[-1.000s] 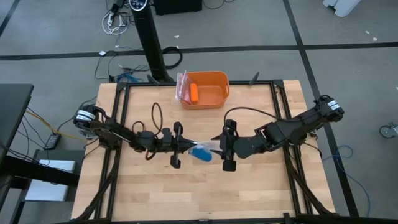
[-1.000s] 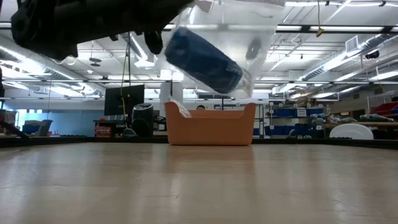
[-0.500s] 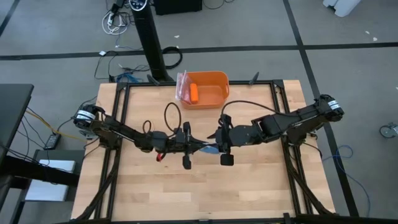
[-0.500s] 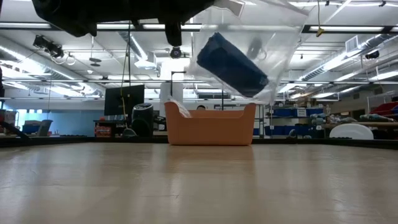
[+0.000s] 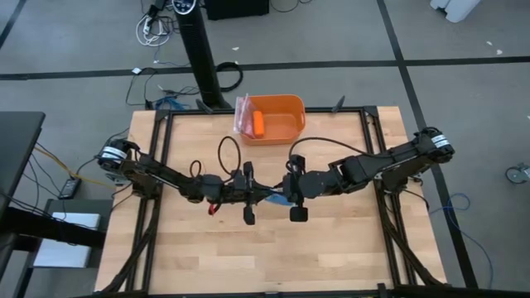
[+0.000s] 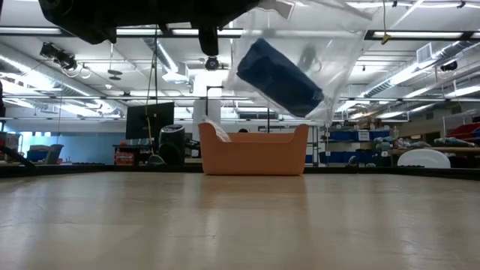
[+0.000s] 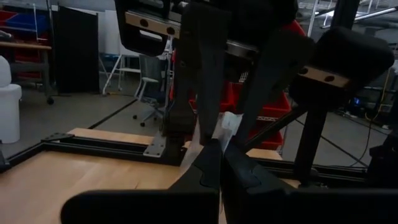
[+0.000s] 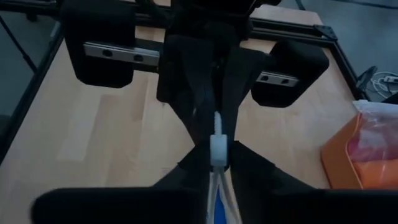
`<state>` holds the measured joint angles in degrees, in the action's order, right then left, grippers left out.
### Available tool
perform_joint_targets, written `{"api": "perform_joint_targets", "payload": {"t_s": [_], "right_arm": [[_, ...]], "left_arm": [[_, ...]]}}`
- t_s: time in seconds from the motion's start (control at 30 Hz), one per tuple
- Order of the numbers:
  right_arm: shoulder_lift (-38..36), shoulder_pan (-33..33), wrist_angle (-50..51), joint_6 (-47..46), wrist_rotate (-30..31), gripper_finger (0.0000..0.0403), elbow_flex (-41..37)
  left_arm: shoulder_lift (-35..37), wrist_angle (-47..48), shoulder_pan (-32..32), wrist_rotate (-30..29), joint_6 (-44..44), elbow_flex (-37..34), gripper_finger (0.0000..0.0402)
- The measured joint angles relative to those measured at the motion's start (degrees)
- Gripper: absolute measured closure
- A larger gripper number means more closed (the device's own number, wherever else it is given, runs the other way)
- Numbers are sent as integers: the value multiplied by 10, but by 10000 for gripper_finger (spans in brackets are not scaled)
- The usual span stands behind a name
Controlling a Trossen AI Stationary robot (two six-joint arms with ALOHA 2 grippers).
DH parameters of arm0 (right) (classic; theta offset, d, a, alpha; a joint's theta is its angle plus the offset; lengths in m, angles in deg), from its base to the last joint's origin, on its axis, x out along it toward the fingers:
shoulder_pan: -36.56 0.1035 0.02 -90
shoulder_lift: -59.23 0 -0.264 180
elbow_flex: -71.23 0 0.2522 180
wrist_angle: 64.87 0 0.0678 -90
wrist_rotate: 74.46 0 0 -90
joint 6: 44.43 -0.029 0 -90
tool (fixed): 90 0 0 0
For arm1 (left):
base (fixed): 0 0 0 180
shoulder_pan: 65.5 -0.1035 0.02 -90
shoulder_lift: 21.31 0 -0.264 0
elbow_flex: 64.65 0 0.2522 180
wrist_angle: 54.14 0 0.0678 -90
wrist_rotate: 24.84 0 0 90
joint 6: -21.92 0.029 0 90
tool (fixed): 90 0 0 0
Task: Roll bandage
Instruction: Close the transparent zip bag
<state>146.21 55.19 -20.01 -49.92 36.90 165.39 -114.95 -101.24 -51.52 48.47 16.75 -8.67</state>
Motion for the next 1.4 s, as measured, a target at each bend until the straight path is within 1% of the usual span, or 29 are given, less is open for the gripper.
{"api": "perform_joint_targets", "payload": {"t_s": [0.1, 0.13, 0.2, 0.37, 0.57, 0.83, 1.0, 1.23, 1.4], "right_arm": [[0, 0, 0, 1, 2, 379, 0], [0, 0, 0, 1, 1, 386, 0], [0, 1, 1, 2, 2, 387, 0], [0, 0, 19, -14, 1, 369, 0], [-3, 3, 35, -20, 2, 388, 1], [-13, 7, 70, -42, -7, 376, 1], [-13, 8, 91, -55, -9, 387, 1], [-14, 11, 125, -80, -18, 387, 1], [-14, 14, 136, -89, -19, 399, 1]], "left_arm": [[0, 1, 0, 1, 2, 0, 400], [0, 2, 0, 0, 2, 0, 400], [0, 2, 0, 1, 2, 0, 400], [0, 2, 0, 1, 5, 0, 400], [-1, 0, 0, 3, 6, 0, 400], [-1, -5, 0, 3, 11, 1, 400], [-1, -4, 0, 4, 11, 1, 400], [-1, -2, 0, 4, 17, 0, 400], [-1, -1, 0, 4, 17, 0, 400]]}}
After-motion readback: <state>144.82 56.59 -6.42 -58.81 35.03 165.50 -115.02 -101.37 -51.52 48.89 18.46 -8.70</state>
